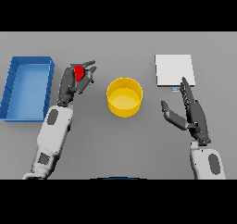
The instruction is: Pick up the red beaker and tilt it to pour out 1 green nut into yellow bowl. Pick up the yellow bowl and place it on the metallic measuring scale.
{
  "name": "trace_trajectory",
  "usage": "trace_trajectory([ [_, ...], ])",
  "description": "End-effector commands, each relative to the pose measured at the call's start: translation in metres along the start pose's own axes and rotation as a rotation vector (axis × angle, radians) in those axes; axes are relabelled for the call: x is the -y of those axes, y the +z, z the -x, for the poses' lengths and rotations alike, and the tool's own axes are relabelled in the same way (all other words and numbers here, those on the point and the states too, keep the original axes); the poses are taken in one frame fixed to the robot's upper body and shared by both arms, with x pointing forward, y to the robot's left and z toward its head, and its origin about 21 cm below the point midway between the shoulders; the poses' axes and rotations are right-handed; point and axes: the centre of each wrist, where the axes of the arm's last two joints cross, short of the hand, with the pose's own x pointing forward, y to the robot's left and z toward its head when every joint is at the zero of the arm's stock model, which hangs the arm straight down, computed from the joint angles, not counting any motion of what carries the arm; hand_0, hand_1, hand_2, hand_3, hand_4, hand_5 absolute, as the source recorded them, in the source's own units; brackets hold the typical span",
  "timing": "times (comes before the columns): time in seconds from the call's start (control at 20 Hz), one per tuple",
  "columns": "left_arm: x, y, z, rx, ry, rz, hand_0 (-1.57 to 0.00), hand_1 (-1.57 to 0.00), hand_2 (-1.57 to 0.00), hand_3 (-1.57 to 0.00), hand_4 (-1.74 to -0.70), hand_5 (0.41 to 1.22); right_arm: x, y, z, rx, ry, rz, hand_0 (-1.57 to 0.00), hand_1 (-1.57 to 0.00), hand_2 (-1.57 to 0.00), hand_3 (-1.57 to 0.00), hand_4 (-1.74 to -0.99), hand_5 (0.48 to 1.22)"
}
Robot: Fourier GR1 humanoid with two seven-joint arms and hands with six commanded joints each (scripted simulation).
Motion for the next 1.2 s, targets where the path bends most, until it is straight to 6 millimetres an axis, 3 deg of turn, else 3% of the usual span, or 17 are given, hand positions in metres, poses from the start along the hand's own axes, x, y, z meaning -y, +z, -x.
trace_trajectory([
  [0.0,-0.002,0.001,-0.004,0.017,-0.009,0.008,-1.55,-1.55,-1.55,-1.53,-1.5,1.211,0.001,0.0,0.0,-0.001,0.012,0.003,0.0,0.0,0.0,0.0,-1.294,0.662],
  [0.15,-0.007,-0.007,-0.025,0.055,-0.095,0.029,-1.56,-1.56,-1.56,-1.55,-1.5,1.216,0.0,0.002,0.003,0.014,0.019,-0.009,0.0,0.0,0.0,0.0,-1.289,0.664],
  [0.25,-0.008,-0.007,-0.04,0.076,-0.175,0.053,-1.56,-1.56,-1.56,-1.56,-1.58,1.181,0.002,0.0,0.003,0.02,0.014,-0.009,0.0,0.0,0.0,0.0,-1.281,0.663],
  [0.6,-0.02,-0.016,-0.057,0.073,-0.338,0.115,-1.57,-1.57,-1.57,-1.56,-1.64,1.131,0.001,0.002,0.003,-0.002,0.011,-0.006,0.0,0.0,0.0,0.0,-1.274,0.683],
  [0.9,-0.004,-0.031,-0.088,0.138,-0.769,0.269,-1.57,-1.57,-1.57,-1.57,-1.71,1.136,-0.001,0.0,0.0,0.003,0.013,-0.002,0.0,0.0,0.0,0.0,-1.28,0.69],
  [1.15,0.011,-0.042,-0.102,0.14,-1.108,0.437,-1.57,-1.57,-1.57,-1.57,-1.73,1.19,-0.002,0.002,0.0,0.001,0.035,-0.014,0.0,0.0,0.0,0.0,-1.29,0.695],
])
